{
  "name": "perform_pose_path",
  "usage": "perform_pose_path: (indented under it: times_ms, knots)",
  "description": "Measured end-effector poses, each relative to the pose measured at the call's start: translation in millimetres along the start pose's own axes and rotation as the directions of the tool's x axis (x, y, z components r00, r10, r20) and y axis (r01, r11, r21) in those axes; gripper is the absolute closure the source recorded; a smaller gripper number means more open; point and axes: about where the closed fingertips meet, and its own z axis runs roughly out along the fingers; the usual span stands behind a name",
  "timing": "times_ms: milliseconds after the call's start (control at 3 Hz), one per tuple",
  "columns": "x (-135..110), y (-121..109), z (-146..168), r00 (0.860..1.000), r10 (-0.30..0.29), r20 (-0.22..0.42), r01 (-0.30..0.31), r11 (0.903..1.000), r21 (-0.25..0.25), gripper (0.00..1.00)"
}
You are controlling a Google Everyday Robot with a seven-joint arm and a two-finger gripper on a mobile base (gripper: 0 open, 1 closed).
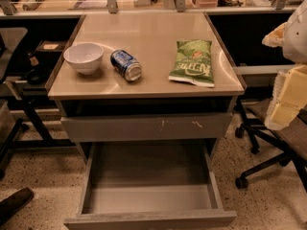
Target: Place pepsi can into middle drawer
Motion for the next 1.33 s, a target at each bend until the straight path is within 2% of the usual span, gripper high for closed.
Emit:
perform_pose_path:
  times_ms: [333,667,1000,1333]
  knots:
    - [0,0,0,1.000,0.000,0.000,0.000,1.0000,0.000,0.00]
    - [-24,0,8,0.999,-0.008,0.033,0.008,1.0000,-0.002,0.00]
    - [-60,-8,20,0.999,0.006,0.053,-0.004,0.9995,-0.031,0.00]
    - [-95,-21,31,0.998,0.041,0.044,-0.037,0.9967,-0.072,0.00]
